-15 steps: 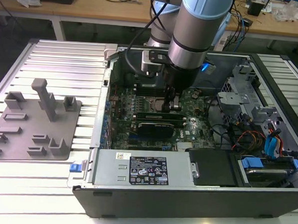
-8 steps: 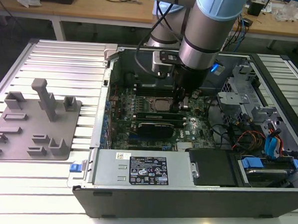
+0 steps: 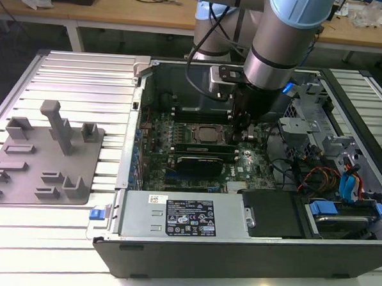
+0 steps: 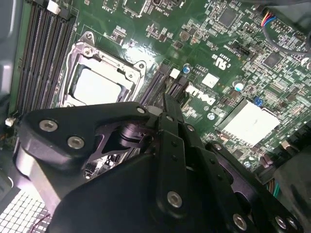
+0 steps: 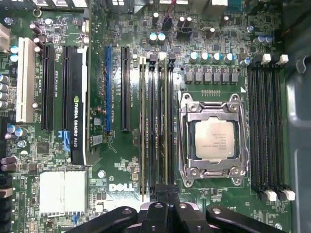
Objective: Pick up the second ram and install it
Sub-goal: 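Press down the second ram until it locks into place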
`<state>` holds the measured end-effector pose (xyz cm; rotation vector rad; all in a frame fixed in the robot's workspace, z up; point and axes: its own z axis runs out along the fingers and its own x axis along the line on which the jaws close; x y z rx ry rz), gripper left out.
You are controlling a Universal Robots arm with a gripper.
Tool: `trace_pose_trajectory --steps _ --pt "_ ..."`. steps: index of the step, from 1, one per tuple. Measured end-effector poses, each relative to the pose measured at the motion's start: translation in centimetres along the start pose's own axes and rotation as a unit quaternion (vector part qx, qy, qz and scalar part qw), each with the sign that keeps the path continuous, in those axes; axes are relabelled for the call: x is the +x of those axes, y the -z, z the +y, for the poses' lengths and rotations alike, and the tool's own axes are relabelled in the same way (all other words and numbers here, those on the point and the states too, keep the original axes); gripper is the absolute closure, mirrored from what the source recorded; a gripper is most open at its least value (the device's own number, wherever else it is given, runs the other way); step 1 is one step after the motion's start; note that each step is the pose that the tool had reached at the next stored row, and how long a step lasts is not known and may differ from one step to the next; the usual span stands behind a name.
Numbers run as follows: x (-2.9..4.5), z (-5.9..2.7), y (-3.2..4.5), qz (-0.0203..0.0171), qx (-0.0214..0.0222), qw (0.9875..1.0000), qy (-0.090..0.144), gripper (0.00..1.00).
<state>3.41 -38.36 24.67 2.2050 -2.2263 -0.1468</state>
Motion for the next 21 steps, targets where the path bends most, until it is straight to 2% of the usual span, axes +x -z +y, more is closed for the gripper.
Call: trace_pose_trajectory --steps 7,11,21 --pt "0.0 -0.05 -0.69 0.0001 0.0004 1.0 0.0 0.92" --pt "-0.31 -0.06 -0.85 0.0 0.0004 1.0 0.0 0.92" --pt "-0.29 -0.25 -1.29 0.0006 0.0004 1.0 0.0 0.92"
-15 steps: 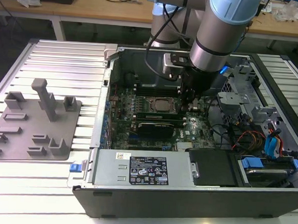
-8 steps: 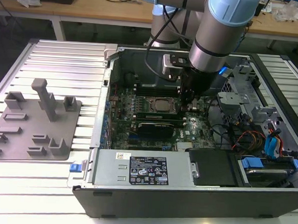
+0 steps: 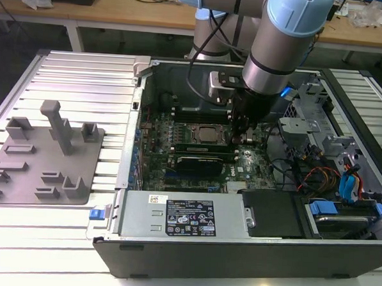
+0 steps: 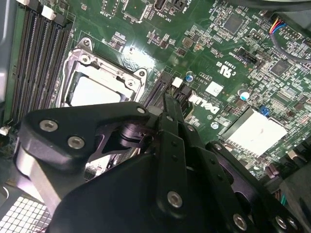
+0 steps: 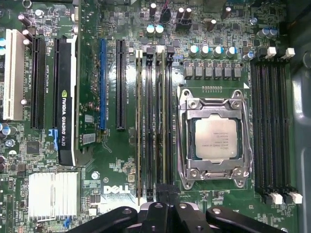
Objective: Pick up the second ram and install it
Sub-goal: 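Press down the second ram until it locks into place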
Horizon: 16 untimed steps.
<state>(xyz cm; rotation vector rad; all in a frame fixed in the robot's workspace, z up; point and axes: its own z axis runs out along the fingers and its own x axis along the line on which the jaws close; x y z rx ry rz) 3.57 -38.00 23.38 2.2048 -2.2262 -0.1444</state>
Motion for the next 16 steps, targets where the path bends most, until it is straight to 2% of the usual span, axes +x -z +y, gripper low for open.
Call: trace_pose_trajectory --steps 12,16 --pt "0.04 -0.04 -0.54 0.0002 0.0 1.0 0.0 0.92" --pt "0.01 -0.03 -0.49 -0.0006 0.0001 1.0 0.0 0.92"
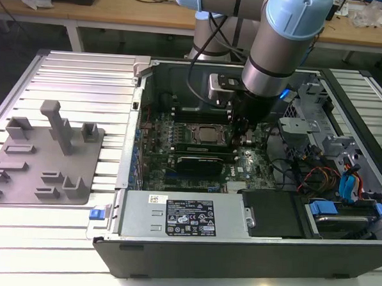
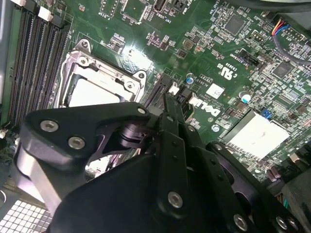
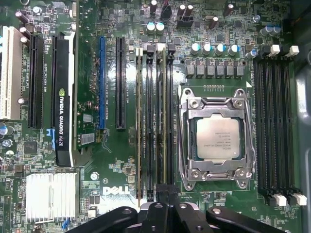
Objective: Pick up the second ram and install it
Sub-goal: 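Press down the second ram until it locks into place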
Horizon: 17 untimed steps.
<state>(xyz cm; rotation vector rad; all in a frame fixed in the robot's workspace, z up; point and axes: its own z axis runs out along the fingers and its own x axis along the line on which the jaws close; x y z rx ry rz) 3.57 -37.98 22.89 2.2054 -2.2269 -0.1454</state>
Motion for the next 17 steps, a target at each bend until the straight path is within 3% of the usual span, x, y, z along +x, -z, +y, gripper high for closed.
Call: trace_pose_trajectory --steps 7,12,17 --pt "-0.1 0.12 1.77 0.0006 -0.0001 1.0 0.0 0.92" --pt "-0.11 0.24 1.96 0.0006 -0.0001 1.0 0.0 0.92" --pt "-0.08 2.59 1.76 0.0006 0.0001 1.0 0.0 0.92"
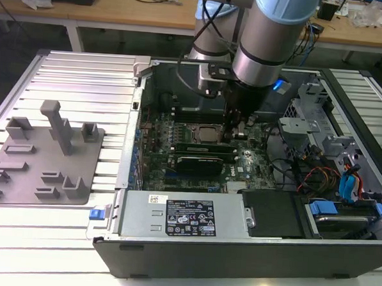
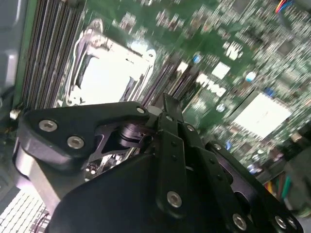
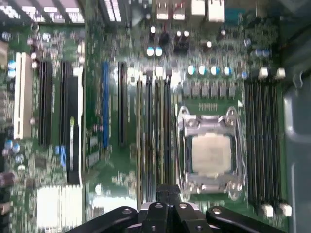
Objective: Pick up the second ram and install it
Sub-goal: 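Press down the second ram until it locks into place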
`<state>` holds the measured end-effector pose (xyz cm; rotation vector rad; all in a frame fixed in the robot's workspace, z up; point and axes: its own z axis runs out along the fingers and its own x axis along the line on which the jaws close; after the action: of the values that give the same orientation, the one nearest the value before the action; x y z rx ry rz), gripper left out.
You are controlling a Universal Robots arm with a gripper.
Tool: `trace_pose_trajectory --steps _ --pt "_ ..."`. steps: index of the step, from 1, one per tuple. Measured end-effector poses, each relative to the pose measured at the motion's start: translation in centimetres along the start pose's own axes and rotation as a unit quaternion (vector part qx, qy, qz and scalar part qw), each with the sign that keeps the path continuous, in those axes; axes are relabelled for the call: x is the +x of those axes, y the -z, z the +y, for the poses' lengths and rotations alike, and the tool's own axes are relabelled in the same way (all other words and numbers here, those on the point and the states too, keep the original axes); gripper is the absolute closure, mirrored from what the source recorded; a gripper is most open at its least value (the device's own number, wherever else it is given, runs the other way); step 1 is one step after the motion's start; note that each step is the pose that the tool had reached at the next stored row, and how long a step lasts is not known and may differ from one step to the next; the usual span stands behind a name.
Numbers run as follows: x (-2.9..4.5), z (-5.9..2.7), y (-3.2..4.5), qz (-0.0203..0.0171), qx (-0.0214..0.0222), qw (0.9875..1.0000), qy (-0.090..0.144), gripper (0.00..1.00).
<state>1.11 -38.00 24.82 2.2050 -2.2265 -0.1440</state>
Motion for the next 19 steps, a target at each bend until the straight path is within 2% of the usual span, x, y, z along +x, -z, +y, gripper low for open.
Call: trace_pose_trajectory --steps 1,2,4,5,7,8,13,16,19 --pt "0.01 0.39 -0.03 0.0 0.0 1.0 0.0 0.92" --pt "0.02 1.19 -0.08 0.0001 0.0 1.0 0.0 0.92" --pt "0.02 1.98 -0.14 0.0001 0.0 1.0 0.0 0.92" --pt "0.03 2.81 -0.2 0.0 0.0 1.0 0.0 0.92" --pt "0.04 3.68 -0.27 -0.0001 0.0001 1.0 0.0 0.92" --pt "0.05 4.49 -0.33 0.0 0.0001 1.0 0.0 0.92" --pt "0.07 5.2 -0.42 0.0 0.0001 1.0 0.0 0.92" --pt "0.11 5.86 -1.18 -0.0001 0.0002 1.0 0.0 0.92" --pt "0.12 5.87 -1.26 0.0 0.0002 1.0 0.0 0.92"
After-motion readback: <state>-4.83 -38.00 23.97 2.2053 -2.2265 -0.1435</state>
